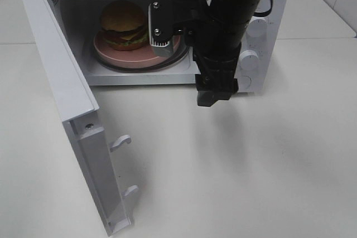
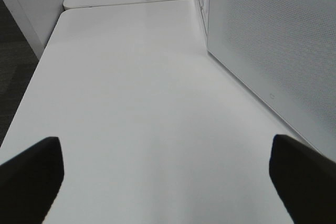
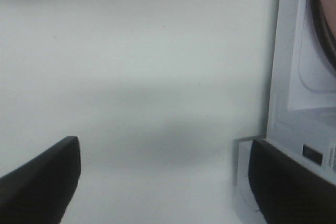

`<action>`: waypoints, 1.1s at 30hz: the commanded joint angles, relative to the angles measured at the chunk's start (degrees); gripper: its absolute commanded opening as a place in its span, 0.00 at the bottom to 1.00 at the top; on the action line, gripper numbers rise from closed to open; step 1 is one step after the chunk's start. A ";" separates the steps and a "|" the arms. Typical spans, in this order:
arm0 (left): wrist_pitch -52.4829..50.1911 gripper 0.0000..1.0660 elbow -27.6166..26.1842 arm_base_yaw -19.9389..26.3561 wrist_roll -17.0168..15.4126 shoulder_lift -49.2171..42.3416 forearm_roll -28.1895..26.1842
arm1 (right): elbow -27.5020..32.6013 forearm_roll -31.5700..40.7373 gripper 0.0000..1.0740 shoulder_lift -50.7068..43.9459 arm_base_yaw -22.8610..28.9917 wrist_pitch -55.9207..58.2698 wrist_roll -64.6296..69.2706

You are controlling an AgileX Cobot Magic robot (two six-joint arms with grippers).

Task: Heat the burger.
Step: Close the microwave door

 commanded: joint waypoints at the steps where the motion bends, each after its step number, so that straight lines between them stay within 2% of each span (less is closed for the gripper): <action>1: -0.63 0.95 0.17 0.17 -0.11 -1.09 -0.57 | 4.53 -0.46 0.80 -5.73 0.00 0.92 4.01; 11: -0.63 0.95 0.17 0.17 -0.11 -1.09 -0.57 | 13.29 -1.78 0.78 -16.62 -0.74 0.63 12.09; 14: -0.63 0.95 0.17 0.17 -0.11 -1.09 -0.57 | 17.19 -2.01 0.76 -20.57 -3.15 -0.57 15.87; 19: -0.63 0.95 0.17 0.17 -0.11 -1.09 -0.57 | 20.45 -2.01 0.72 -23.78 -5.61 -0.46 16.10; 24: -0.63 0.95 0.17 0.17 -0.11 -1.09 -0.57 | 23.95 -2.01 0.68 -26.30 -10.43 -0.46 17.30; 26: -0.63 0.95 0.17 0.17 -0.11 -1.09 -0.57 | 25.21 -2.01 0.68 -27.22 -13.69 -0.40 23.15; 27: -0.63 0.95 0.17 0.17 -0.11 -1.09 -0.57 | 25.21 -2.01 0.68 -27.22 -13.69 -0.40 23.15; 29: -0.63 0.95 0.17 0.17 -0.11 -1.09 -0.57 | 25.84 -3.61 0.68 -27.44 -19.08 -0.46 34.15; 32: -0.63 0.95 0.17 0.17 -0.06 -1.09 -0.57 | 25.84 -4.24 0.68 -27.44 -20.63 -0.52 37.59; 33: -0.63 0.95 0.17 0.17 -0.11 -1.09 -0.57 | 25.84 -5.56 0.68 -27.44 -23.43 -0.57 44.63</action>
